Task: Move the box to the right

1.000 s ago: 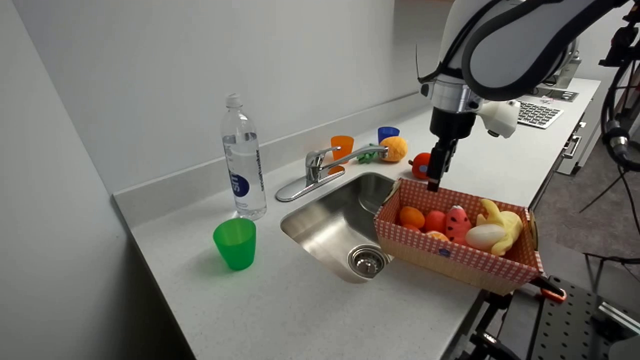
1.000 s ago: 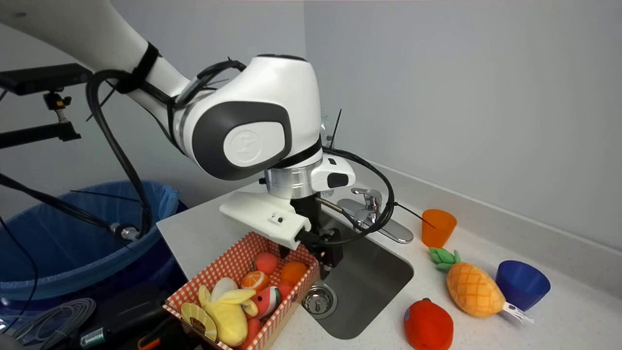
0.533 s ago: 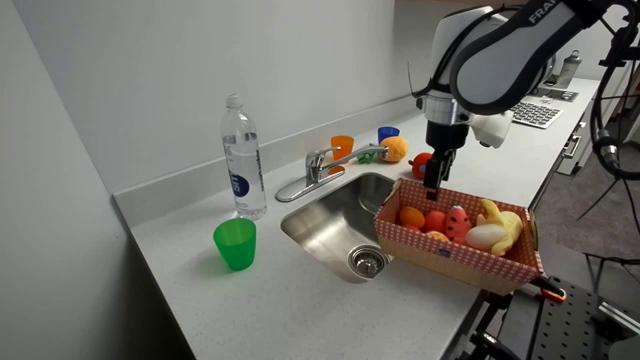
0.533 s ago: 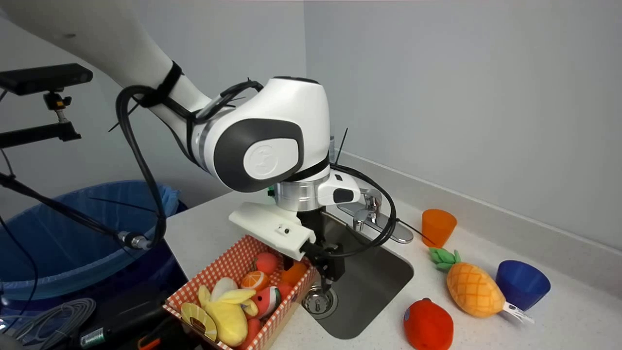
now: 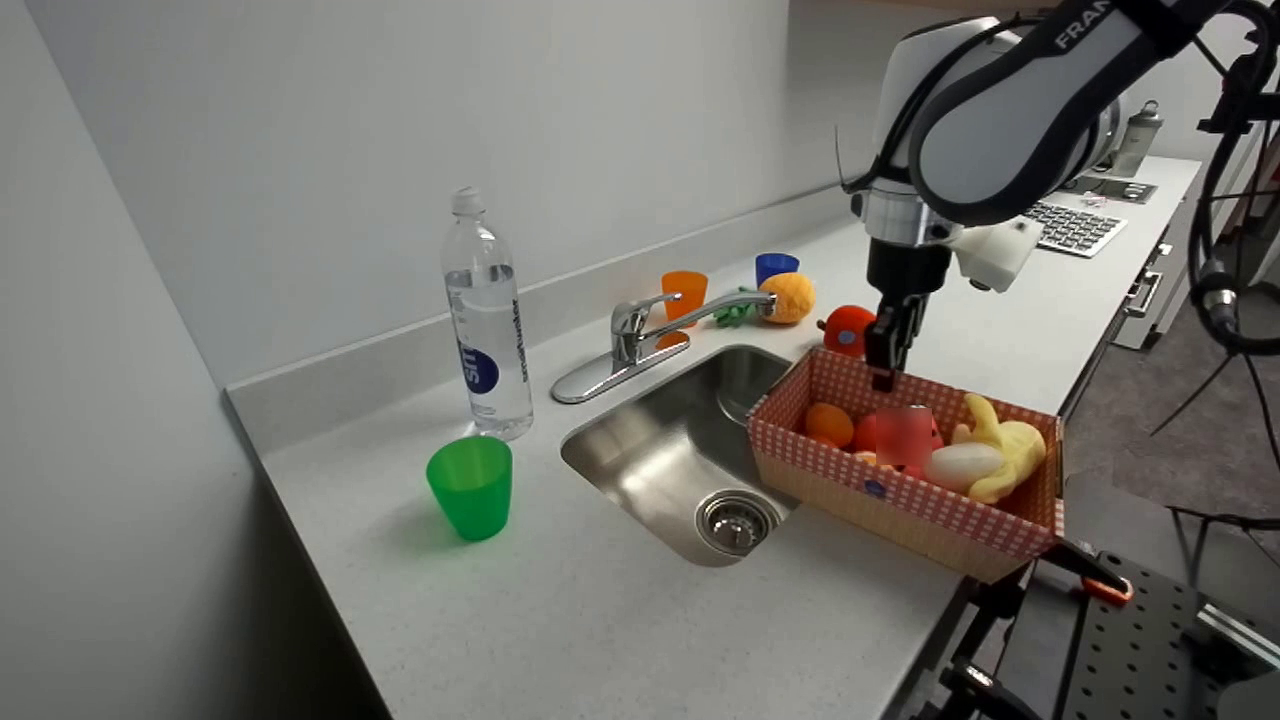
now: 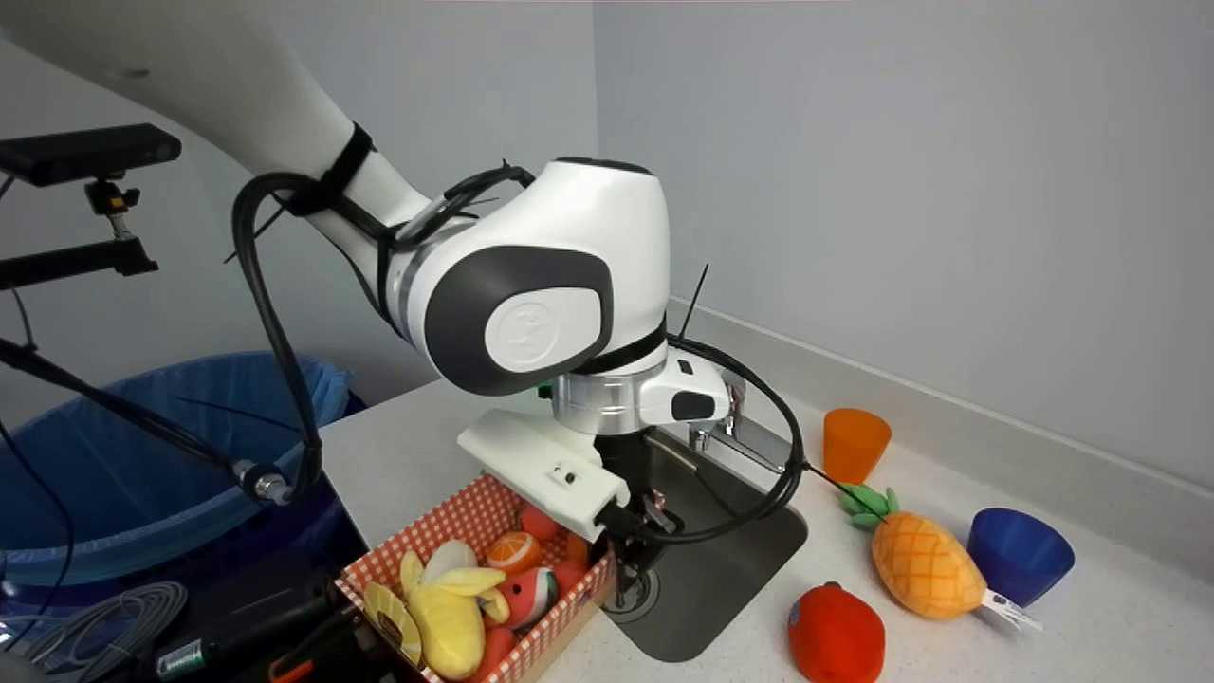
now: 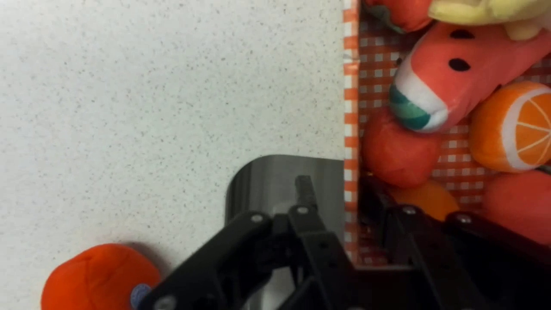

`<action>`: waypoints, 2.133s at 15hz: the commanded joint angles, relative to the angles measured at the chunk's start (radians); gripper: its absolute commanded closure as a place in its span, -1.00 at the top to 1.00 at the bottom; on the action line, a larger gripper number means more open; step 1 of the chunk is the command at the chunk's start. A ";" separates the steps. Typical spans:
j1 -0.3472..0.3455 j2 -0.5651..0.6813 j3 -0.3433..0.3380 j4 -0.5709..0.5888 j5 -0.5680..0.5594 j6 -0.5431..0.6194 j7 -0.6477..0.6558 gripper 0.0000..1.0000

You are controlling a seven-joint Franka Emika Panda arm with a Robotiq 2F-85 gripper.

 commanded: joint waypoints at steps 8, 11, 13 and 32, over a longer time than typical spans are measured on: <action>-0.120 -0.091 -0.111 -0.031 -0.011 0.018 -0.017 -0.96; -0.156 -0.091 -0.147 -0.010 -0.010 0.017 -0.017 -0.96; -0.181 -0.082 -0.171 0.005 -0.009 0.017 -0.020 -0.97; -0.231 -0.051 -0.224 0.093 0.010 -0.017 -0.041 0.84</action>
